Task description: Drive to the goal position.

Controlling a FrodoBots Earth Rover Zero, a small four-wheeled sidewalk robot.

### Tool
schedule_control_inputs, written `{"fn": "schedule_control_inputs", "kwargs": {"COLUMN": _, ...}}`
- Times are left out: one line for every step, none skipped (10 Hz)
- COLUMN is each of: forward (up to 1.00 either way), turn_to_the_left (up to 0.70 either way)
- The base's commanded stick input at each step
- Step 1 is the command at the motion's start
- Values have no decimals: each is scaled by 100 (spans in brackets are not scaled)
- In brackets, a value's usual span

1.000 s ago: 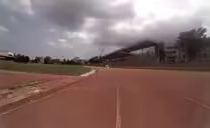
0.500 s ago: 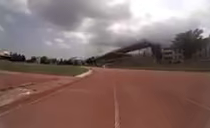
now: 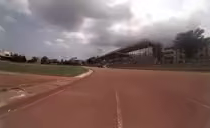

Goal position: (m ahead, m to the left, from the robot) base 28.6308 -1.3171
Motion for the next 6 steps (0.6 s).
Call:
{"fn": "schedule_control_inputs", "kwargs": {"forward": 45, "turn_to_the_left": 0}}
{"fn": "schedule_control_inputs", "kwargs": {"forward": 45, "turn_to_the_left": 0}}
{"fn": "schedule_control_inputs", "kwargs": {"forward": 45, "turn_to_the_left": 0}}
{"fn": "schedule_control_inputs", "kwargs": {"forward": 45, "turn_to_the_left": 0}}
{"fn": "schedule_control_inputs", "kwargs": {"forward": 45, "turn_to_the_left": 0}}
{"fn": "schedule_control_inputs", "kwargs": {"forward": 45, "turn_to_the_left": 0}}
